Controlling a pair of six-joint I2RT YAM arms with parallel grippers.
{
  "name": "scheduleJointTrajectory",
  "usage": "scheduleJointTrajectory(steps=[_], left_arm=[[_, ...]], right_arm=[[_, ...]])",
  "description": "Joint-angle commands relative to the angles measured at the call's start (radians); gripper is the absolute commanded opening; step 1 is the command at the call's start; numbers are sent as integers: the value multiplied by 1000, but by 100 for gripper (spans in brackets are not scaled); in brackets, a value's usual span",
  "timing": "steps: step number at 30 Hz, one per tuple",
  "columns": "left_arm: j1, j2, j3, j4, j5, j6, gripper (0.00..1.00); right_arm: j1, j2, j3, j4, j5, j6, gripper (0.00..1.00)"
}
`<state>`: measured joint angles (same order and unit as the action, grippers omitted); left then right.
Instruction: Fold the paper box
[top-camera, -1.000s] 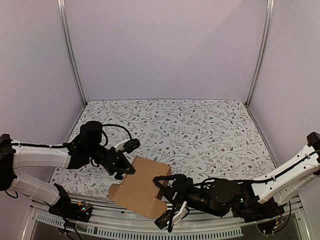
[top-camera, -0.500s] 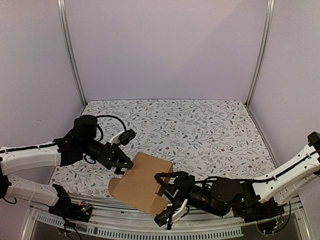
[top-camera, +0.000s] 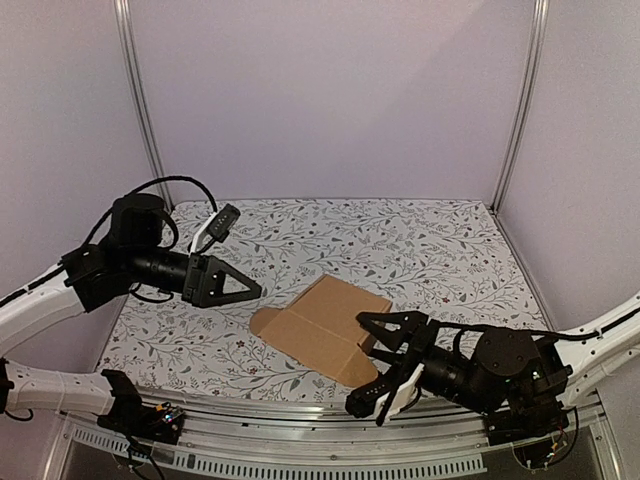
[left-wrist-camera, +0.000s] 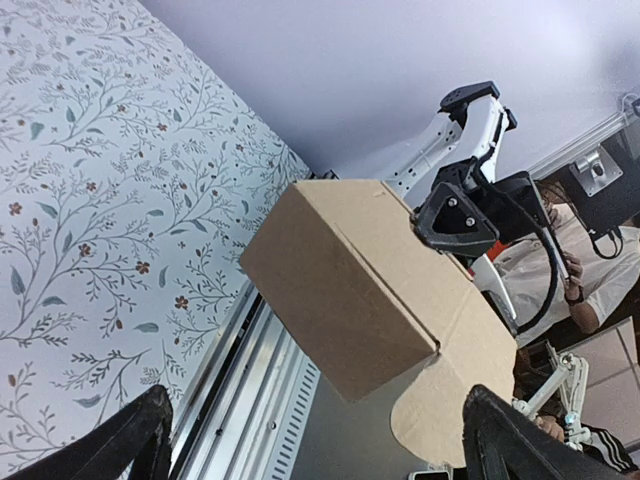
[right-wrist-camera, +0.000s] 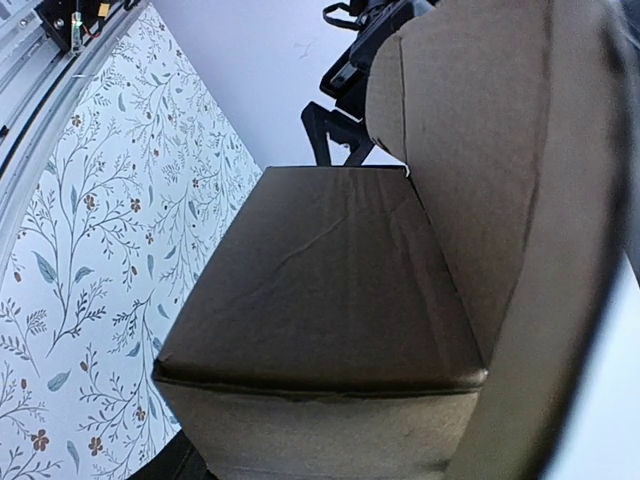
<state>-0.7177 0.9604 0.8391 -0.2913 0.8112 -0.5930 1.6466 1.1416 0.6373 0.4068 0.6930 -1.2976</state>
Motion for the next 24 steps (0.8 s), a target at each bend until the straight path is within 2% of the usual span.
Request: scheduleJointTrajectory(steps=[1,6,9,14,18,24], left_arm=[[11,-1,86,-81,-115,94,100],[30,13,76,-6,-102,38,100],[28,26,69,-16,-138,88,100],[26,-22,-5,76,-156,90,100],[10,70,20,31,-130,106,100],[-128,142,55,-36,-414,240,97]], right_arm=[[-49,-86,-11,-210,-39,260,48],[-155,-149,6,-324,-168,524,48],[-239,-170,0,-371,-277,680,48],[-370,-186,-37,-382,-495,899,48],[-473,-156,-69,-345,-712,1007,46],[-565,-40,-96,-248,-946,1101,44]])
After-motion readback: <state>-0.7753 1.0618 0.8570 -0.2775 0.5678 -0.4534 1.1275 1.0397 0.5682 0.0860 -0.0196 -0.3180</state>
